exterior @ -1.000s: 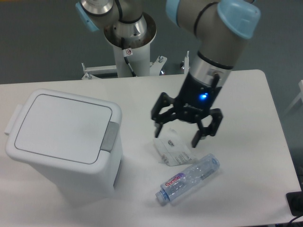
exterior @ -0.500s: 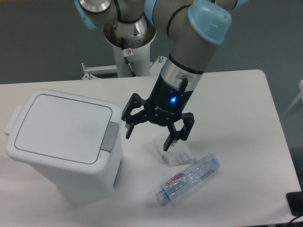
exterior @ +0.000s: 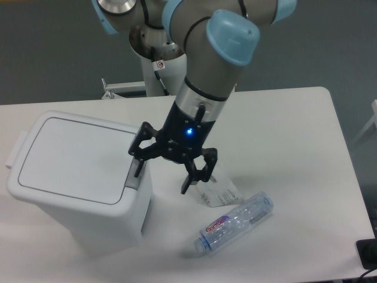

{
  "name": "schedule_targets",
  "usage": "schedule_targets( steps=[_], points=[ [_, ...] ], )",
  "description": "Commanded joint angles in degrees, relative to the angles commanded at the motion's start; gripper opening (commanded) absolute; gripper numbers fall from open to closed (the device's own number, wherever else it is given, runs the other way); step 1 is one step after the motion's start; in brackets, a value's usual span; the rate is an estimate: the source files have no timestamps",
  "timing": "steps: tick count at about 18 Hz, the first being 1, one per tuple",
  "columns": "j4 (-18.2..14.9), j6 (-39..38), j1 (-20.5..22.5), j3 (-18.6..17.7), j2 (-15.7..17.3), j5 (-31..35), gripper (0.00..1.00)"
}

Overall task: Open the trash can
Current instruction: 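Press the gripper finger down on the grey tab to pop the lid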

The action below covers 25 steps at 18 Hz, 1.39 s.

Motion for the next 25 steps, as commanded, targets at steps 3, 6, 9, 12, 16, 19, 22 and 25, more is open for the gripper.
schedule_targets(
  steps=[3,6,9,12,16,19,22,25],
  points=[
    [0.0,-0.09,0.0,0.0,-0.09,1.93,1.0],
    [0.0,-0.09,0.0,-0.18,0.26,3.16,1.0],
    [0.0,-0.09,0.0,-0.09,0.35,3.25,1.0],
    [0.0,-0.09,0.0,-0.09,0.09,3.25,1.0],
    [0.0,-0.09,0.0,-0.44,0.26,3.25,1.0],
    [0.0,-0.09,0.0,-0.44,0.18,3.34,1.0],
    [0.0,-0.09,0.0,-0.44,0.09,3.25,1.0],
    [-0.09,-0.09,0.0,-0.35,0.17,3.25,1.0]
  ],
)
